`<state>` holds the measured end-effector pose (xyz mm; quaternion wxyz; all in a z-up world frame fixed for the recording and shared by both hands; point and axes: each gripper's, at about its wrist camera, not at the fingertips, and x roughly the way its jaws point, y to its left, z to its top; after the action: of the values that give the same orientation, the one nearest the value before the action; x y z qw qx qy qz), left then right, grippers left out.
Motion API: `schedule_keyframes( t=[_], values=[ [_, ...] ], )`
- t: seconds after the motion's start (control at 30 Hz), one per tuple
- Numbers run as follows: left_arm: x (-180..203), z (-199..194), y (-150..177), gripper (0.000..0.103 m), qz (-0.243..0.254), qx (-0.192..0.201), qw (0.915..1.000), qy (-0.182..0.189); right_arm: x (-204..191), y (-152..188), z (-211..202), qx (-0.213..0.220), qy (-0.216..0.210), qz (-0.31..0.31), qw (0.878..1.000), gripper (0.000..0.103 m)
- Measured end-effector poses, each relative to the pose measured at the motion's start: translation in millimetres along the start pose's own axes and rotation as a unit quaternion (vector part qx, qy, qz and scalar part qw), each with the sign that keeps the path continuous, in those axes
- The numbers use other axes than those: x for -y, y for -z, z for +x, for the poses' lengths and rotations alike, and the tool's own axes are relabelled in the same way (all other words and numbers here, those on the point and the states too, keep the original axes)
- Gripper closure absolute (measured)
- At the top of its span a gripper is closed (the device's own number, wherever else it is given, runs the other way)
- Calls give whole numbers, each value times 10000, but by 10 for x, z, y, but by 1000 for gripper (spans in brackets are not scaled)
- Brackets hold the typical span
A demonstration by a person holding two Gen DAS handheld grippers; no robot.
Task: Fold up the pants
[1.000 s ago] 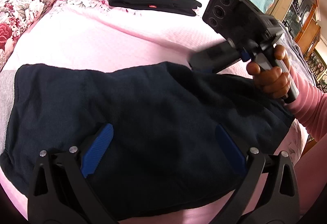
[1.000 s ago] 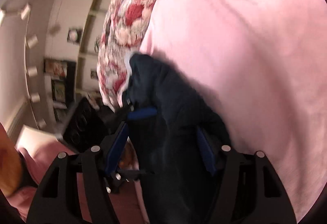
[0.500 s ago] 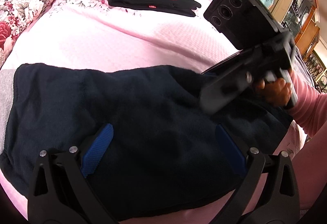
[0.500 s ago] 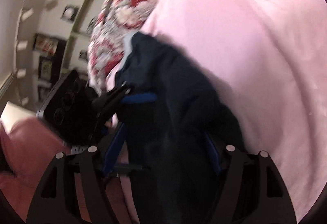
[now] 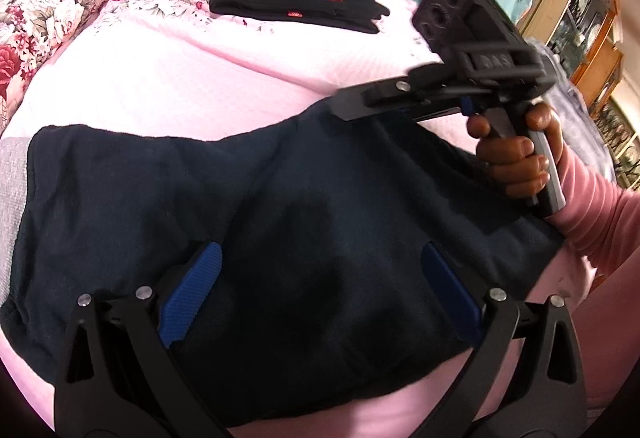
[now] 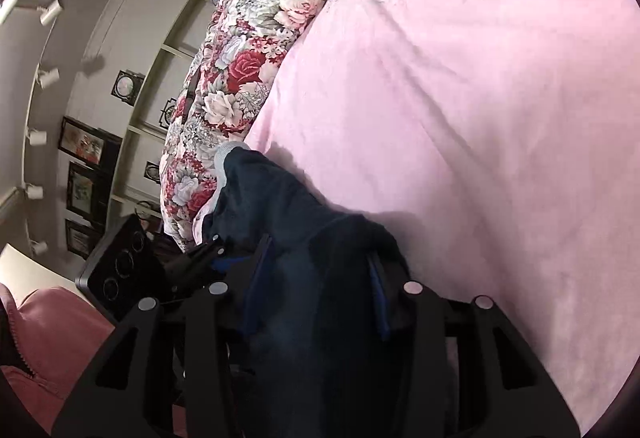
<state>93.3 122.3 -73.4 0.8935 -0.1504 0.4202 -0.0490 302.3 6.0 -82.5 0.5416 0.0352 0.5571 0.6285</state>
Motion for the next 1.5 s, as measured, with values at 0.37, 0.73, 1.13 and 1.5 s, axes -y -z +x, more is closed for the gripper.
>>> schedule_keyframes(
  t=[0.37, 0.73, 1.13, 1.5],
  values=[
    [-945, -184, -229, 3, -1012, -36, 9948, 85, -212, 959, -575, 474, 1050, -69, 9933, 45],
    [50, -179, -234, 4, 14, -8, 9994, -338, 9, 2584, -2900, 3168, 3624, 1707, 8597, 46],
    [743, 249, -73, 2, 534, -428, 9976, -45, 368, 2832, -2563, 1861, 4487, 2254, 8445, 49],
    [1000, 386, -90, 2, 327, -336, 9987, 216, -43, 2735, -3078, 2529, 4900, 1464, 8213, 92]
  ],
)
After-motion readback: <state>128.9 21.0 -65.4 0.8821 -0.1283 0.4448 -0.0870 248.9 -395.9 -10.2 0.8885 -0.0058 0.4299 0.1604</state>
